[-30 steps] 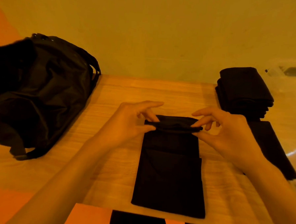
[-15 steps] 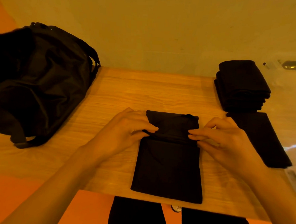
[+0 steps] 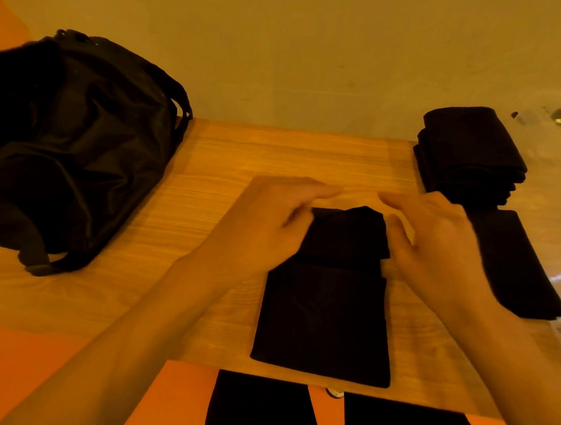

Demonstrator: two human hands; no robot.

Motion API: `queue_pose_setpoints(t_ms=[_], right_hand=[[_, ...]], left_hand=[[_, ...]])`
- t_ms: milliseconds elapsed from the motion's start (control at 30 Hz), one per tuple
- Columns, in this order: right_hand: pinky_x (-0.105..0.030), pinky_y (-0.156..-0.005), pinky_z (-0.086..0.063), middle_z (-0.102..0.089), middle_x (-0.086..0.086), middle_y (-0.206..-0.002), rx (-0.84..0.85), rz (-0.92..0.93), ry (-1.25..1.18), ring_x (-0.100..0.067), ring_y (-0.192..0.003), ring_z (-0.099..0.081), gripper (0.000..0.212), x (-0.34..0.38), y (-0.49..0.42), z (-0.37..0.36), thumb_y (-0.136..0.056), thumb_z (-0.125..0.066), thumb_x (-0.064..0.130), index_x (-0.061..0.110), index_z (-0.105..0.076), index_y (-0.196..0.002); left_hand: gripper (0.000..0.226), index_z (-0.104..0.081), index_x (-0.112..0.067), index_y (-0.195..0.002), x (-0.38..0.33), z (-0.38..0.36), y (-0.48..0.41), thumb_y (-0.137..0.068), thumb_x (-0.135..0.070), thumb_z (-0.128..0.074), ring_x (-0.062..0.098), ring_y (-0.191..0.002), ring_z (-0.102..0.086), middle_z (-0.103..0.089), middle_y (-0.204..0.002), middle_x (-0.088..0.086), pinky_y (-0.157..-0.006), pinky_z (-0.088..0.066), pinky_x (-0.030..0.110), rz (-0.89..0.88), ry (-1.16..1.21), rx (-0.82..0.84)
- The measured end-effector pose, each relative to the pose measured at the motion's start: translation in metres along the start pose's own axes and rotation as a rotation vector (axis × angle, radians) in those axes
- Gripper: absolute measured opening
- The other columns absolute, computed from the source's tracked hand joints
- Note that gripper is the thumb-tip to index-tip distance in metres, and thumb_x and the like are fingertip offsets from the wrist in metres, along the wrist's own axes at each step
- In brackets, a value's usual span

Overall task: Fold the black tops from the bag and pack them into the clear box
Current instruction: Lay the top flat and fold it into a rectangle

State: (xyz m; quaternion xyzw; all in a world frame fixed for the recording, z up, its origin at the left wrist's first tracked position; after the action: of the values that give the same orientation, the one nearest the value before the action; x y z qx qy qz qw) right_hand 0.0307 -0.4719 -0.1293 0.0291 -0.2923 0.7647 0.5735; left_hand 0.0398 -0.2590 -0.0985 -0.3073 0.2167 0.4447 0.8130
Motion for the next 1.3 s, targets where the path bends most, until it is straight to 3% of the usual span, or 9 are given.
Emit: queue_pose_setpoints(t_ms=[100, 200, 433, 567, 633, 700, 933, 1100, 1300], right_hand=[[-0.040, -0.108, -0.043, -0.058, -0.013, -0.141, 0.132, -0.028, 0.029, -0.026, -0.130, -0.054, 0.049, 0.003, -0.009, -0.026, -0.101, -0.051, 0.028, 0.008, -0.048, -0.146], [-0.045, -0.113, -0.042, -0.049, -0.015, -0.149, 0.252, -0.035, 0.015, -0.026, -0.140, -0.045, 0.055, 0.001, -0.002, -0.035, -0.100, -0.044, 0.034, 0.007, -0.046, -0.148], [-0.024, -0.104, -0.042, -0.059, 0.000, -0.139, 0.211, -0.110, -0.102, -0.016, -0.127, -0.056, 0.054, 0.004, 0.021, -0.020, -0.097, -0.050, 0.038, 0.016, -0.051, -0.146], [-0.014, -0.071, -0.046, -0.066, 0.020, -0.103, 0.006, -0.494, -0.291, 0.004, -0.083, -0.063, 0.065, -0.001, 0.037, -0.003, -0.085, -0.064, 0.046, 0.027, -0.046, -0.144], [-0.014, -0.064, -0.046, -0.067, 0.014, -0.086, -0.041, -0.628, -0.430, 0.007, -0.082, -0.063, 0.064, -0.006, 0.042, -0.005, -0.084, -0.072, 0.038, 0.025, -0.047, -0.141], [-0.011, -0.065, -0.049, -0.069, 0.013, -0.082, -0.050, -0.655, -0.487, 0.007, -0.081, -0.064, 0.062, -0.005, 0.042, -0.010, -0.084, -0.076, 0.030, 0.026, -0.048, -0.139], [-0.006, -0.069, -0.047, -0.071, 0.016, -0.079, -0.077, -0.700, -0.619, 0.000, -0.073, -0.067, 0.060, -0.004, 0.041, -0.014, -0.081, -0.081, 0.022, 0.031, -0.051, -0.132], [-0.014, -0.069, -0.052, -0.072, 0.012, -0.077, -0.052, -0.676, -0.661, -0.005, -0.070, -0.068, 0.058, 0.000, 0.048, -0.010, -0.079, -0.082, 0.019, 0.033, -0.053, -0.127], [-0.016, -0.068, -0.052, -0.070, 0.017, -0.074, 0.031, -0.652, -0.596, -0.005, -0.067, -0.066, 0.060, 0.000, 0.052, -0.010, -0.076, -0.085, 0.023, 0.036, -0.053, -0.125]], left_hand=[[0.064, -0.008, -0.023, -0.163, 0.009, -0.041, -0.009, -0.108, -0.049, -0.031, 0.003, -0.153, -0.004, -0.006, -0.169, -0.005, -0.120, -0.001, 0.022, 0.088, -0.363, 0.275], [0.077, 0.010, -0.021, -0.161, 0.022, -0.062, -0.001, -0.101, -0.064, -0.011, 0.006, -0.152, 0.020, 0.017, -0.168, -0.004, -0.122, 0.013, 0.026, 0.095, -0.499, 0.408], [0.077, -0.008, -0.024, -0.163, 0.031, -0.060, 0.009, -0.099, -0.067, -0.009, 0.008, -0.155, 0.012, 0.001, -0.170, -0.004, -0.121, 0.013, 0.025, 0.056, -0.465, 0.384], [0.062, -0.010, -0.027, -0.162, 0.017, -0.057, -0.016, -0.106, -0.052, -0.018, 0.002, -0.153, 0.011, 0.002, -0.169, -0.011, -0.117, 0.017, 0.014, 0.064, -0.314, 0.390], [0.063, -0.002, -0.028, -0.162, 0.016, -0.066, -0.031, -0.107, -0.051, -0.021, 0.000, -0.152, 0.013, 0.006, -0.169, -0.012, -0.117, 0.016, 0.015, 0.030, -0.306, 0.476], [0.066, 0.002, -0.030, -0.162, 0.018, -0.075, -0.037, -0.106, -0.054, -0.025, 0.001, -0.152, 0.012, 0.007, -0.168, -0.011, -0.122, 0.009, 0.022, -0.001, -0.308, 0.577], [0.060, -0.005, -0.037, -0.160, 0.016, -0.078, -0.037, -0.108, -0.047, -0.034, -0.014, -0.140, 0.014, 0.000, -0.166, -0.015, -0.106, 0.017, -0.001, -0.092, -0.252, 0.632], [0.053, -0.002, -0.043, -0.157, 0.017, -0.070, -0.040, -0.108, -0.050, -0.020, 0.001, -0.154, -0.002, -0.016, -0.168, -0.010, -0.124, 0.002, 0.021, -0.132, -0.226, 0.571], [0.067, 0.002, -0.032, -0.160, 0.017, -0.081, -0.034, -0.101, -0.061, -0.010, 0.001, -0.151, 0.021, 0.012, -0.166, -0.015, -0.120, 0.018, 0.021, -0.193, -0.390, 0.683]])
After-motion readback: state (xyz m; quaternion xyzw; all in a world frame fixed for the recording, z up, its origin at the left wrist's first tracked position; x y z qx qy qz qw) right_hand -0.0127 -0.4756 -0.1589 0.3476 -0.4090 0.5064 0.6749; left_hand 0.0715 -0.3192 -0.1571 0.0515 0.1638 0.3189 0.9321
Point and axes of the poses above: each hand's wrist, its own y-axis away from the middle knuckle, its own z-axis out of the back of the hand, x = y × z, the point moved 4 cm from there along -y, towards the middle knuckle
